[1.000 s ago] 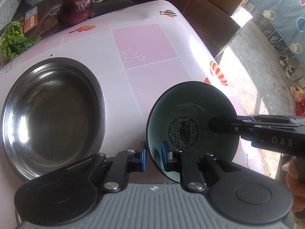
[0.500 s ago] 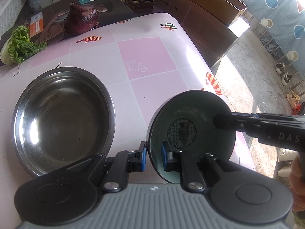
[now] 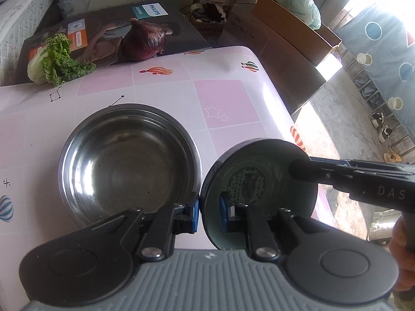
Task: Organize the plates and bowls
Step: 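Carry the teal bowl with the right tool toward the stainless bowl held by the left tool, then lower the teal bowl into the stainless bowl with the right tool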
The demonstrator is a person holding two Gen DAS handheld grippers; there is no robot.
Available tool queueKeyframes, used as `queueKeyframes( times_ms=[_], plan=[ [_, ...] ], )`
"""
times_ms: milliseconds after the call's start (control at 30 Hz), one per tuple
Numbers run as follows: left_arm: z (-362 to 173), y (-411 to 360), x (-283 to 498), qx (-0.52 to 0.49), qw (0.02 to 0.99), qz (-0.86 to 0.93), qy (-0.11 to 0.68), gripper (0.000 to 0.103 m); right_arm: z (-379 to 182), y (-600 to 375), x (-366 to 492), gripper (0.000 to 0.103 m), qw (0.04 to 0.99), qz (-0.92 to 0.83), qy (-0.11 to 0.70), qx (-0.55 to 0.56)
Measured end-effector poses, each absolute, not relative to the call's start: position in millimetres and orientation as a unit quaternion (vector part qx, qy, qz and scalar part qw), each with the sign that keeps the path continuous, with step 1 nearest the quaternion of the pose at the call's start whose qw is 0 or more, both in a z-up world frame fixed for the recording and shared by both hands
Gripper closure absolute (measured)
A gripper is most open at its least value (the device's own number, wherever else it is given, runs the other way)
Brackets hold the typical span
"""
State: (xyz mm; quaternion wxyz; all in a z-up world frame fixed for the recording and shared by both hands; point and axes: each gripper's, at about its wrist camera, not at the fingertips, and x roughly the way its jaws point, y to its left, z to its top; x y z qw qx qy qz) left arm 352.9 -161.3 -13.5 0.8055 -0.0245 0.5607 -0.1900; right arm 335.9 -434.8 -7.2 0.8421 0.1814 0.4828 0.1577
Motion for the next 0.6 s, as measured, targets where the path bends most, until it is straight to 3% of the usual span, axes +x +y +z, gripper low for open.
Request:
queueKeyframes(
  times_ms=[300, 600],
  plan=[
    [-2.8, -99.7, 363.8, -0.056, 0.822, -0.146, 0.548, 0.086, 8.3, -375.9, 364.5, 0.084, 0.841, 0.199, 0.475, 0.167],
    [-31.7, -61.1, 389.7, -0.07, 0.816, -0.109, 0.564, 0.085, -30.7, -328.8, 411.5, 0.084, 0.821, 0.21, 0.5, 0.178]
  ],
)
